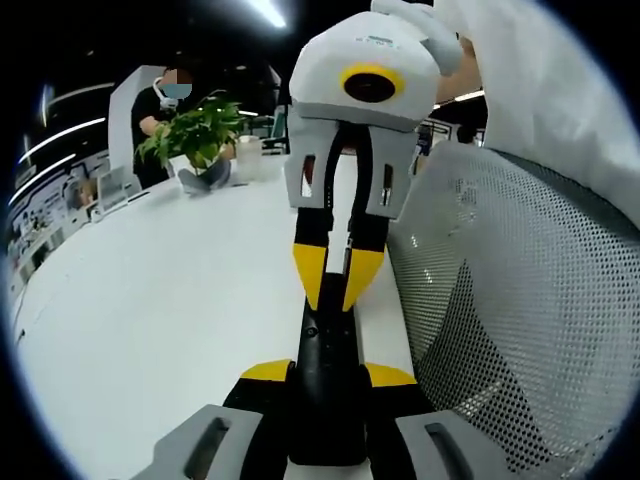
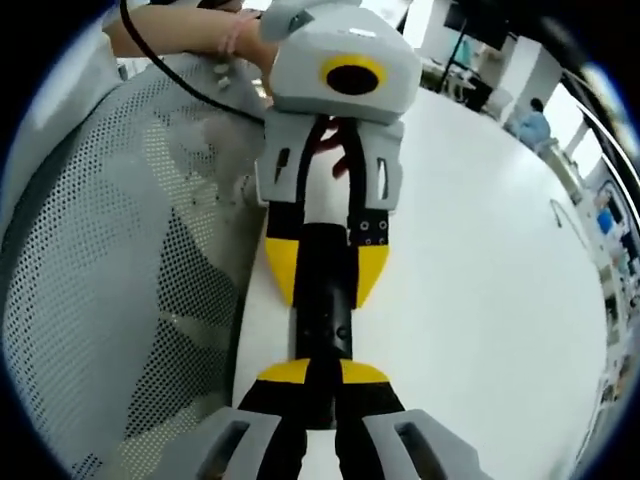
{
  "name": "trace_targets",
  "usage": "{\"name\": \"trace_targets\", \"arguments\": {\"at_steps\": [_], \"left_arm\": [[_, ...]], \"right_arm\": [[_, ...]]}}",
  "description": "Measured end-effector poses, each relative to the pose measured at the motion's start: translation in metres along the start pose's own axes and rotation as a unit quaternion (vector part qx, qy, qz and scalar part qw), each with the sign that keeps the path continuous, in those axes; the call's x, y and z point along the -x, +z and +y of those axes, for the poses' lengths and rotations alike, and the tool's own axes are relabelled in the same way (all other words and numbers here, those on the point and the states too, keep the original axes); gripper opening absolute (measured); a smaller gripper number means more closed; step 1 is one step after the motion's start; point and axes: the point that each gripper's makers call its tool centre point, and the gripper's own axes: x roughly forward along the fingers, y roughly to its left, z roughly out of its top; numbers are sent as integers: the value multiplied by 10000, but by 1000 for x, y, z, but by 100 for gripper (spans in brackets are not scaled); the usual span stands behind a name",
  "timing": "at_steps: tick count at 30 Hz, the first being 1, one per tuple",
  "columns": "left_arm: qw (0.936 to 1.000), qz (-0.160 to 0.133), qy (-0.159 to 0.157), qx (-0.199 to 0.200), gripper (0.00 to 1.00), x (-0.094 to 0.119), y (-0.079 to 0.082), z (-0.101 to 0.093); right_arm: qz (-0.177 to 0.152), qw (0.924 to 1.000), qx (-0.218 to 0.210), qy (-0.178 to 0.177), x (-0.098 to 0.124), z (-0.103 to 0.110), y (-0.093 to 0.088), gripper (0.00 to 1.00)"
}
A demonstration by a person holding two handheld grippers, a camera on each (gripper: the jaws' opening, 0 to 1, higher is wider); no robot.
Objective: Press the specified remote control buttons in sequence, fully releasing each button before pressing the next.
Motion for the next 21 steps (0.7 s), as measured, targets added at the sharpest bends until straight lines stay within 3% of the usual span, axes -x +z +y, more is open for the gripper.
{"name": "trace_targets", "arguments": {"at_steps": [3, 6, 14, 21], "left_arm": [[10000, -4, 5, 11, 26, 0, 0, 0], [10000, 2, 9, -3, 26, 0, 0, 0], [10000, -15, 15, 26, 26, 0, 0, 0], [10000, -13, 12, 18, 26, 0, 0, 0]], "right_arm": [[-90, 9999, 36, -71, 1, 2, -1, 5], [-459, 9986, -72, -265, 3, 2, 0, 6], [-739, 9964, -257, -319, 3, -1, 3, 5], [-611, 9978, 3, -245, 1, 1, 4, 5]]}}
